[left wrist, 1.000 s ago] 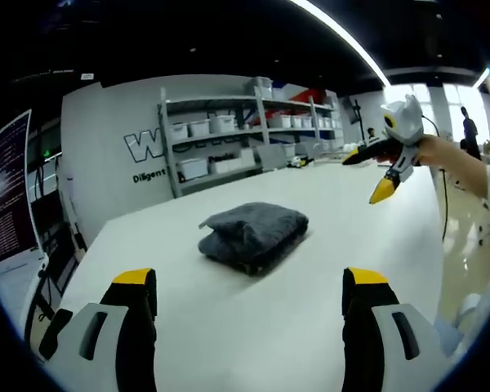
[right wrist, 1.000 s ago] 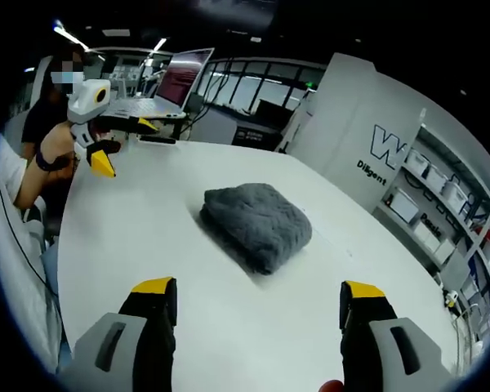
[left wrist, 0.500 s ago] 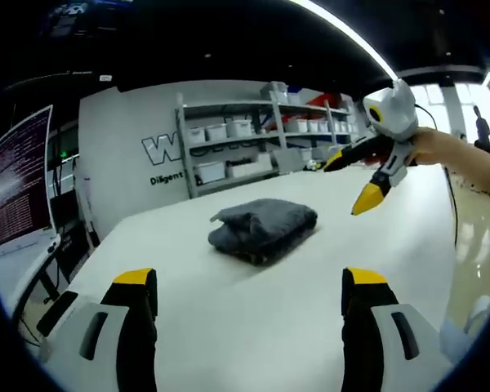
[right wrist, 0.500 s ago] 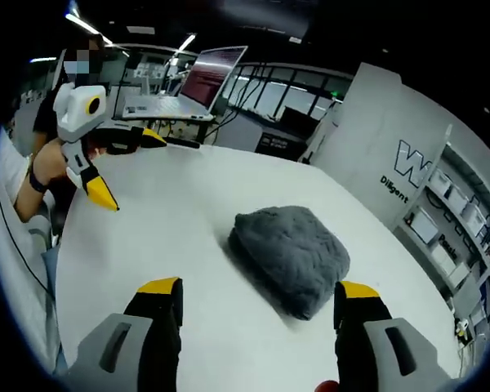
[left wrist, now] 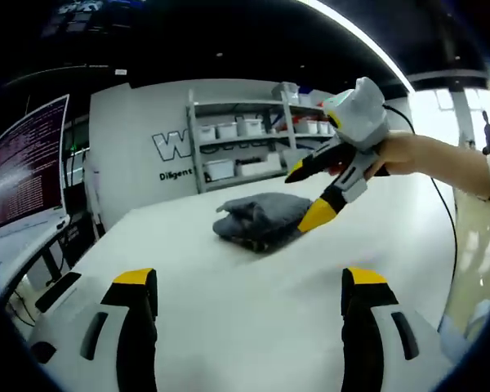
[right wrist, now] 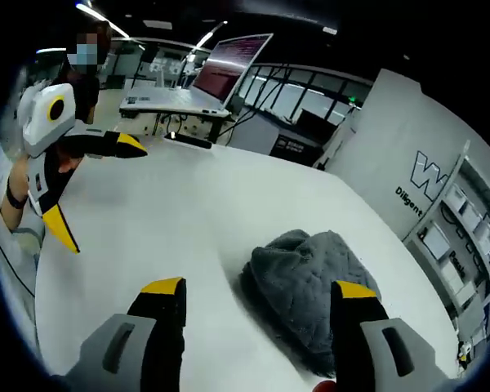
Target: Open the folded towel by lifting each exposed corner and separating the folded layers until the towel lies flat within the target outline without major curled edges
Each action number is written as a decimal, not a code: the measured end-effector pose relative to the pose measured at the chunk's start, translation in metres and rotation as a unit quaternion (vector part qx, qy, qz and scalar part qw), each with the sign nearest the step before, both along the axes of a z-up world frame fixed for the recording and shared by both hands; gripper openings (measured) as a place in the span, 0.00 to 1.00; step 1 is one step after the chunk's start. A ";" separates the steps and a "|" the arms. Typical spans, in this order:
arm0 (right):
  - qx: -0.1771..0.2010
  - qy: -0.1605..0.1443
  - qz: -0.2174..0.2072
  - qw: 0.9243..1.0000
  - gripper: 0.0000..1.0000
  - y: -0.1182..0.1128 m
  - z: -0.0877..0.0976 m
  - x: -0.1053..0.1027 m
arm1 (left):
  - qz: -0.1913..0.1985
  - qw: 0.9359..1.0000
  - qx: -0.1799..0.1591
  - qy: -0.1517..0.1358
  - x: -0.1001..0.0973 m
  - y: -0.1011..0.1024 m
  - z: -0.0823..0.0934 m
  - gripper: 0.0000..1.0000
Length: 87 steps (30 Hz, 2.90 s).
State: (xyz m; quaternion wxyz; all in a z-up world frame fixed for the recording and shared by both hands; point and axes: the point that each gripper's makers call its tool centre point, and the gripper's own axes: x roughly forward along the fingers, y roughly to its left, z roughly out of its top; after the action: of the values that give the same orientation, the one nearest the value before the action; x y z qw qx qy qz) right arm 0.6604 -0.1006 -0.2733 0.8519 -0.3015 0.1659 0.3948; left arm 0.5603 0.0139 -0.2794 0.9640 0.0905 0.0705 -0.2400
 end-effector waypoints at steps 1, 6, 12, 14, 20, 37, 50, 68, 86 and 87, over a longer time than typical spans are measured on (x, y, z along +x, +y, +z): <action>0.001 0.001 0.001 1.000 0.69 0.003 -0.002 0.002 | 0.000 1.000 -0.002 -0.001 -0.001 0.001 0.000 0.91; -0.002 0.001 -0.001 1.000 0.62 0.019 -0.012 0.016 | 0.008 1.000 -0.005 -0.002 -0.007 0.006 0.000 0.91; -0.018 -0.002 -0.013 1.000 0.45 0.026 -0.022 0.036 | 0.010 1.000 0.005 -0.001 -0.011 0.009 0.000 0.92; -0.032 -0.011 -0.012 0.999 0.38 0.026 -0.024 0.040 | 0.010 1.000 0.008 0.000 -0.013 0.009 0.001 0.92; -0.040 -0.009 -0.002 0.999 0.19 0.027 -0.033 0.044 | 0.006 1.000 0.011 0.003 -0.017 0.007 0.001 0.91; -0.027 -0.027 0.015 0.999 0.03 0.022 -0.027 0.044 | 0.004 1.000 0.012 0.002 -0.017 0.002 0.004 0.91; 0.137 -0.024 -0.007 0.990 0.02 0.008 0.013 0.040 | 0.019 1.000 0.007 -0.004 -0.013 0.001 0.013 0.91; 0.233 -0.017 -0.018 0.972 0.01 -0.020 0.040 0.045 | 0.050 0.998 0.013 -0.030 -0.012 0.000 0.033 0.91; 0.327 -0.050 -0.093 0.939 0.01 -0.082 0.060 0.056 | 0.057 0.997 0.020 -0.038 -0.008 -0.009 0.040 0.91; 0.330 -0.051 -0.095 0.938 0.01 -0.084 0.061 0.056 | 0.056 0.997 0.021 -0.040 -0.008 -0.010 0.041 0.91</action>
State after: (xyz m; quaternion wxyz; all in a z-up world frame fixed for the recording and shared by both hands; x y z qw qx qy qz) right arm 0.7163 -0.1845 -0.2123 0.9442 -0.0059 0.0108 0.3291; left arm 0.5524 0.0042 -0.2385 0.9758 0.1163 0.0423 -0.1802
